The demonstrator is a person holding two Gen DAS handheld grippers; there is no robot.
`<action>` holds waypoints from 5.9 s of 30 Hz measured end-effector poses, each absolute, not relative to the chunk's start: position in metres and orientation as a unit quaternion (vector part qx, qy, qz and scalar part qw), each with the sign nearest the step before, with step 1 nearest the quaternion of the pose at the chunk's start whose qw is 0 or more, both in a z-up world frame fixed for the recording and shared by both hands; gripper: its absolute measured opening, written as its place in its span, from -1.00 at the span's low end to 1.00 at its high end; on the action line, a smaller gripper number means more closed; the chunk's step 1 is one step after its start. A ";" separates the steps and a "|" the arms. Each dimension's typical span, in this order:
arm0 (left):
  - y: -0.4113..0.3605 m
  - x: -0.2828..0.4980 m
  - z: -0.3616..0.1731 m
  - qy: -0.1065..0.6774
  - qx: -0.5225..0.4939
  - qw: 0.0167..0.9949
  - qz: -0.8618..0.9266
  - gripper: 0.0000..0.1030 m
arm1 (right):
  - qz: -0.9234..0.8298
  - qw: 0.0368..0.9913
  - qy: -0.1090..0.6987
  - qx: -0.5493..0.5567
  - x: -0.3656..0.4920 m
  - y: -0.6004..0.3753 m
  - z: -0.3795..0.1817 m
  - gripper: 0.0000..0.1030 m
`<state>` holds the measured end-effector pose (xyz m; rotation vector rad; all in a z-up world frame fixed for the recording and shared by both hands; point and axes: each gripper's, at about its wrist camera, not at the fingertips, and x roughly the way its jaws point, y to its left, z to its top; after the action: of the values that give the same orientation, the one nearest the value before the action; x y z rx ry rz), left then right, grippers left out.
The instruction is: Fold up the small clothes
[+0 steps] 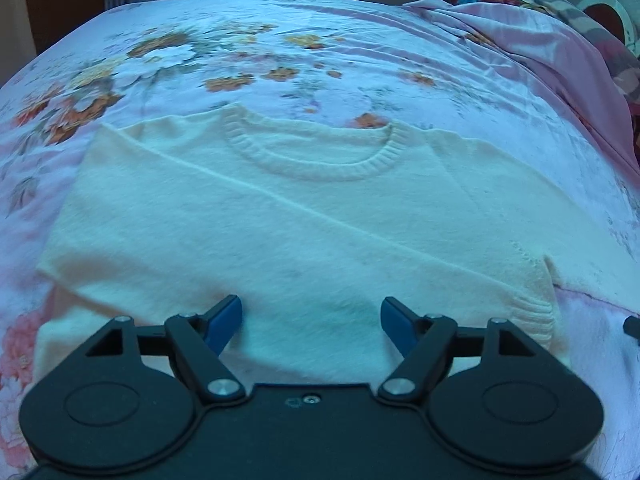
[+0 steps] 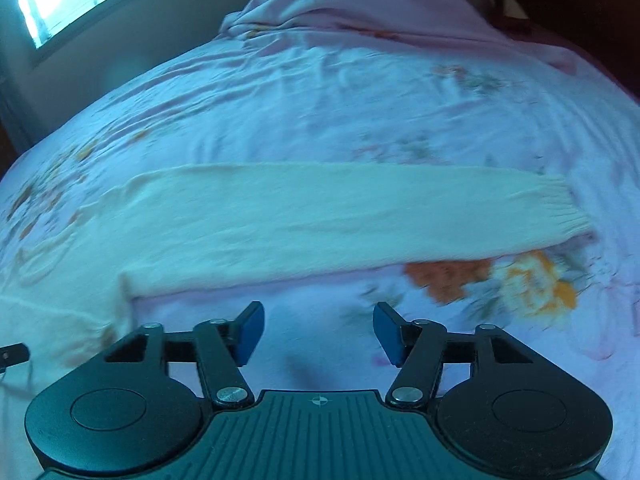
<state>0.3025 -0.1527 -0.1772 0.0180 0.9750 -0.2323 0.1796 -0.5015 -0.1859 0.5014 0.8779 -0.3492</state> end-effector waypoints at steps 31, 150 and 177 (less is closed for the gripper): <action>-0.138 0.324 -0.173 0.455 0.001 0.884 -0.106 0.45 | -0.238 0.869 0.299 0.314 0.231 -0.577 -0.154 -0.89; -0.017 0.311 -0.149 0.431 -0.186 0.876 -0.111 -0.54 | 0.004 0.907 0.392 0.153 0.301 -0.344 -0.168 -0.17; -0.028 0.280 -0.176 0.479 -0.088 0.868 -0.098 -0.32 | 0.045 0.900 0.424 0.091 0.250 -0.286 -0.178 -0.15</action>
<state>0.2797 -0.0276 -0.1762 -0.1835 1.0015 -0.2048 0.2501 -0.2855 -0.1779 0.1892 0.8774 0.0940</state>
